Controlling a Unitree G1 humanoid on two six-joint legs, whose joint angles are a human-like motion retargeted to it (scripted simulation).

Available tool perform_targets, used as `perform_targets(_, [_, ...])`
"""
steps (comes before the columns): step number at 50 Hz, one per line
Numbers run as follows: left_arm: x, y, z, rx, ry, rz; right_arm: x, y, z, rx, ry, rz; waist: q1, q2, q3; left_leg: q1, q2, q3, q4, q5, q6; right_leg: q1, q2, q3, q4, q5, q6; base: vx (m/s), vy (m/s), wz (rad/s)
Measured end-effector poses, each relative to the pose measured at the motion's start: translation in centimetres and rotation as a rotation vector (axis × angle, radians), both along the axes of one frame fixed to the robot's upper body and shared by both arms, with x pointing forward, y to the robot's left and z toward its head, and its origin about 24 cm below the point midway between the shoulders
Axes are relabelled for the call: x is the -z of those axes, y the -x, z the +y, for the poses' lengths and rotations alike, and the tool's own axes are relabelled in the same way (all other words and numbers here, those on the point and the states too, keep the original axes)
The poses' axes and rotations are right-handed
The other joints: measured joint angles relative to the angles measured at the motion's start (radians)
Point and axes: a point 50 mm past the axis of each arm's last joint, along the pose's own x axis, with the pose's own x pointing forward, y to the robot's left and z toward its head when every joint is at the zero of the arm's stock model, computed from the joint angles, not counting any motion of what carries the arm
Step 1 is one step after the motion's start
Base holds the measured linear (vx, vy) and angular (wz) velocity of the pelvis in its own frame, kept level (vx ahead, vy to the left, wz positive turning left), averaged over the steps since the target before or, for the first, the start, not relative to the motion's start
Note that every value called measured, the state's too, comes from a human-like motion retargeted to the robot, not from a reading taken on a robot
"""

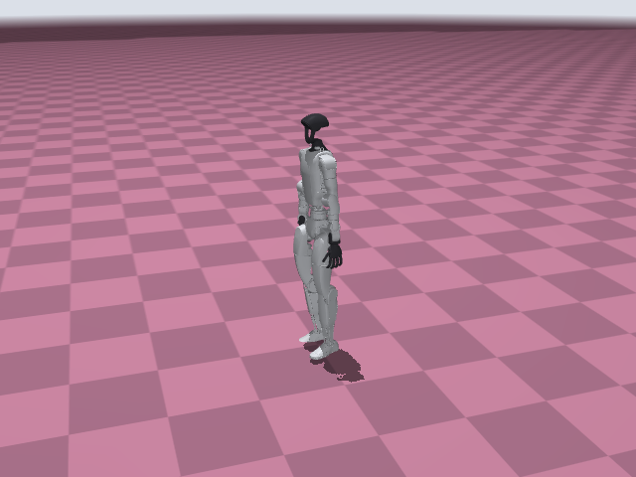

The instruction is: Upper body actions

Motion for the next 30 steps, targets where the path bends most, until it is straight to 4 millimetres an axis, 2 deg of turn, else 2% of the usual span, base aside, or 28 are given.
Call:
perform_targets(17, [0.1, 0.5, -0.6, 0.103, -0.021, 0.018, 0.0, 0.5, 0.0, 0.028, -0.005, 0.014, 0.042, 0.005, -0.014, 0.003, 0.008, 0.043, -0.001, -0.008, -0.003, -0.014, -0.003, 0.048, 0.01, -0.003, 0.007, 0.0, 0.0, -0.02])
perform_targets(24, [-0.1, 0.3, 0.4, 0.296, -0.089, 0.023, 0.0, 0.5, 0.0, 0.035, -0.003, 0.015, 0.046, 0.005, -0.013, 0.003, 0.008, 0.043, -0.001, -0.007, -0.003, -0.013, -0.003, 0.048, 0.01, -0.003, 0.007, 0.0, 0.0, 0.0])
perform_targets(30, [-0.1, 0.6, 0.4, 0.298, -0.09, 0.035, 0.0, 0.5, 0.0, 0.021, -0.004, 0.014, 0.043, 0.004, -0.013, 0.0, 0.007, 0.036, -0.001, -0.005, -0.002, -0.013, -0.004, 0.041, 0.01, -0.002, 0.007, 0.0, 0.0, 0.0])
